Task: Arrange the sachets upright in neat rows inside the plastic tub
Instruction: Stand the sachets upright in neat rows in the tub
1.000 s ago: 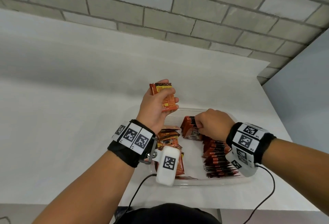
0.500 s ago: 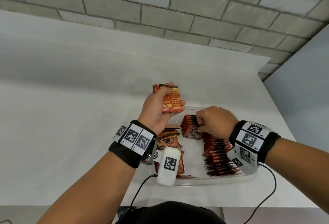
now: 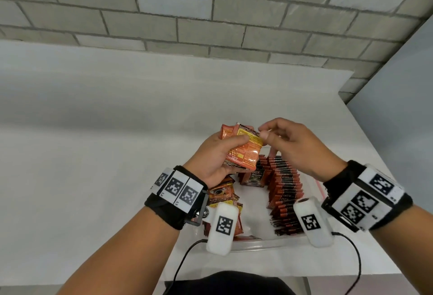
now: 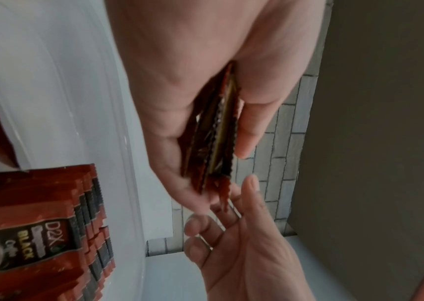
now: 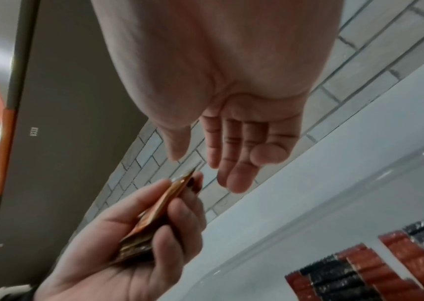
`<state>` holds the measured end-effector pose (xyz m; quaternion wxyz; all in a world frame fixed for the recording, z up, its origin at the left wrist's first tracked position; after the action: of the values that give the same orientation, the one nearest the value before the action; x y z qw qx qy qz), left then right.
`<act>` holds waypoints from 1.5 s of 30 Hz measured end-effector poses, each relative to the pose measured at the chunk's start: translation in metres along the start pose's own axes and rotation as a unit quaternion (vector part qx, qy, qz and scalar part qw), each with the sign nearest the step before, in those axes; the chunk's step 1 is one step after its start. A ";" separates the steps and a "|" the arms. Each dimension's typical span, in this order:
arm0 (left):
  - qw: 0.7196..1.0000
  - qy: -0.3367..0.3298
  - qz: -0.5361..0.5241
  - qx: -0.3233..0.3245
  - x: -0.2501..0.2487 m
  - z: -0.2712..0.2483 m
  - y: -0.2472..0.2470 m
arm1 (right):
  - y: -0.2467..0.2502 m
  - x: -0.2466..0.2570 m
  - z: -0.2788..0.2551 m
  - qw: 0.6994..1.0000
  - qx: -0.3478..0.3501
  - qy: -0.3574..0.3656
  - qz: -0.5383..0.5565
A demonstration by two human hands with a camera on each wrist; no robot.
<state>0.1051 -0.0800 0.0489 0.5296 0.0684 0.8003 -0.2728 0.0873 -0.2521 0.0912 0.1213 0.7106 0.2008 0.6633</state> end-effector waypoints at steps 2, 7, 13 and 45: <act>1.000 -0.001 0.009 0.003 0.001 0.002 -0.003 | -0.003 -0.003 -0.003 1.000 0.003 0.008 0.030; 1.000 0.012 -0.007 0.024 0.001 0.003 -0.010 | 0.000 -0.009 -0.007 0.993 -0.028 0.011 0.113; 0.997 0.030 -0.073 -0.009 0.003 0.008 -0.010 | 0.008 -0.008 -0.018 0.972 -0.150 0.178 -0.011; 0.999 0.005 0.048 0.017 0.005 0.011 -0.003 | 0.015 0.003 0.009 0.997 -0.012 0.025 -0.078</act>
<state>0.1107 -0.0895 0.0421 0.5368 0.1173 0.7940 -0.2602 0.0982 -0.2635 0.1002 0.1755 0.6745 0.2505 0.6719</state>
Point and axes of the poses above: each hand's wrist, its own z-axis towards the middle knuckle, its own y-axis out of the back of the hand, x = y × z, the point moved 1 cm from there along z, towards the middle knuckle, and after that the axes turned 11 degrees about z, right-handed, at the moved point
